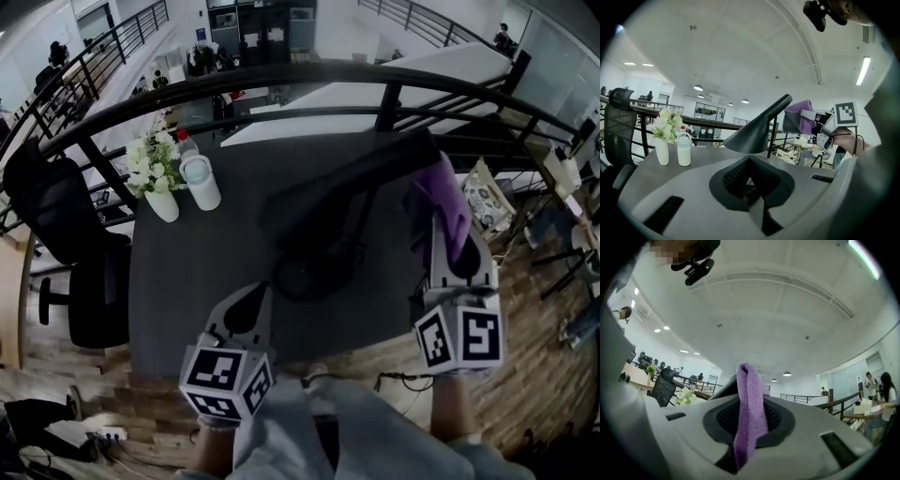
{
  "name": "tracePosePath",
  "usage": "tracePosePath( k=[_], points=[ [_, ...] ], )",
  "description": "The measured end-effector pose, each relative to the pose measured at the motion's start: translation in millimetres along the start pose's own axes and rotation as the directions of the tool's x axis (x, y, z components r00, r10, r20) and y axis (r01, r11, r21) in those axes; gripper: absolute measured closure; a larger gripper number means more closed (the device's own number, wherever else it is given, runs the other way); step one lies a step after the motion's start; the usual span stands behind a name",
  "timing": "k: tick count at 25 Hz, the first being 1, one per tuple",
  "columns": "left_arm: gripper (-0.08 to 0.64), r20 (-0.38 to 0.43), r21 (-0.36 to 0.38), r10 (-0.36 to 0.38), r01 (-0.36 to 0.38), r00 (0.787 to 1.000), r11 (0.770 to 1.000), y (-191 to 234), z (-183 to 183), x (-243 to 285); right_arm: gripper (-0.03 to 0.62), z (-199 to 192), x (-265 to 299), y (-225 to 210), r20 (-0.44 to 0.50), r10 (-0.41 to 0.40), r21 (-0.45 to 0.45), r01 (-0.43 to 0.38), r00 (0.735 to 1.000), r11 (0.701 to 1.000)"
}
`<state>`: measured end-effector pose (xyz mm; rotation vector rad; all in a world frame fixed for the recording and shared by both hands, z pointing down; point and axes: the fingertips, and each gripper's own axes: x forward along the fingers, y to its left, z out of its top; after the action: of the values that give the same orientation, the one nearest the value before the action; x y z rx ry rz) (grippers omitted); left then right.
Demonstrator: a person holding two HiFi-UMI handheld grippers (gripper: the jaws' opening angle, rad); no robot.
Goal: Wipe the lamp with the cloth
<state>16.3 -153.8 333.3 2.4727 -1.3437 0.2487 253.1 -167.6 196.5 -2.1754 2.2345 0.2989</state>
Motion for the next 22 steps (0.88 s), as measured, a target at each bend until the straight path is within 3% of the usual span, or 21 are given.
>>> tracePosePath(
  k=[4, 9, 22],
  points=[
    [0.546, 0.008, -0.002, 0.015, -0.015, 1.0, 1.0, 2, 3, 4, 0.535, 20, 10, 13, 0.06, 0.041, 0.019, -0.042, 0.997, 0.999],
    [0.546, 0.006, -0.001, 0.027, -0.027, 1.0, 1.0, 0, 2, 7, 0.535, 29, 20, 35, 0.093, 0.089, -0.051, -0.085, 0.992, 0.995],
    [0.546, -0.015, -0.019, 0.067, -0.068, 0.998, 0.998, 18, -5, -3, 0.535, 15, 33, 89, 0.064, 0.2, -0.131, -0.19, 0.978, 0.973]
  ],
)
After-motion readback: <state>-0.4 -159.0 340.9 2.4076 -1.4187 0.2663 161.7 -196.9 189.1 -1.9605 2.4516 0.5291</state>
